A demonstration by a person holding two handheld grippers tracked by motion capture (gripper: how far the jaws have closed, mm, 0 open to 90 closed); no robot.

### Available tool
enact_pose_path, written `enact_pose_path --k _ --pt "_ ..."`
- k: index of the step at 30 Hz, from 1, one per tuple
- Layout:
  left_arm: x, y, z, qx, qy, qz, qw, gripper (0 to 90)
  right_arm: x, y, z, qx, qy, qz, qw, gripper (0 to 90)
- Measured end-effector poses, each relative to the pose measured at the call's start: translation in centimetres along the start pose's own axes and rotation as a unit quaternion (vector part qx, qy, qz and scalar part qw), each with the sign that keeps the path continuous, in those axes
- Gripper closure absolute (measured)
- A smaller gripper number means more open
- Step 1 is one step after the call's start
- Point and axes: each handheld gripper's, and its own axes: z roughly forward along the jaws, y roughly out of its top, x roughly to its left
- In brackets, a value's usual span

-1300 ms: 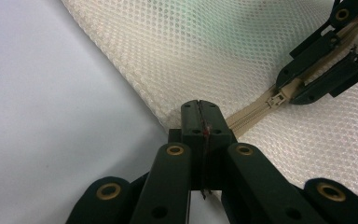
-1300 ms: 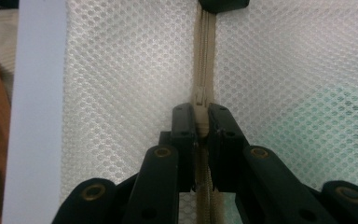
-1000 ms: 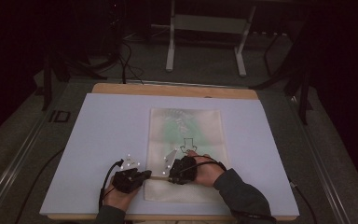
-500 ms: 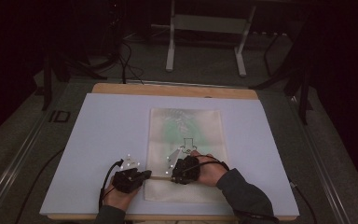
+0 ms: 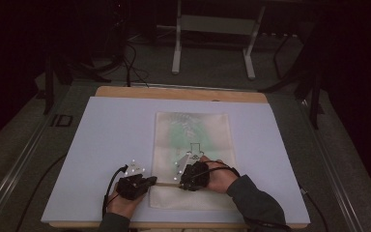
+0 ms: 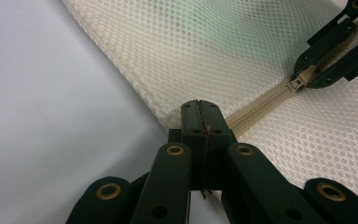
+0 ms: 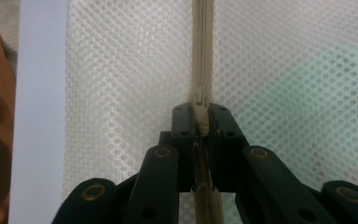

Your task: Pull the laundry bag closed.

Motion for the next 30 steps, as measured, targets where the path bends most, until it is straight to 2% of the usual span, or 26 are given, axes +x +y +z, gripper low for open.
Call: enact_pose_path --k 30 --pt "0.1 0.0 0.0 0.0 -0.004 -0.004 1.0 89.5 -0.1 -1.1 -0.6 0.001 0.001 0.008 1.0 82.2"
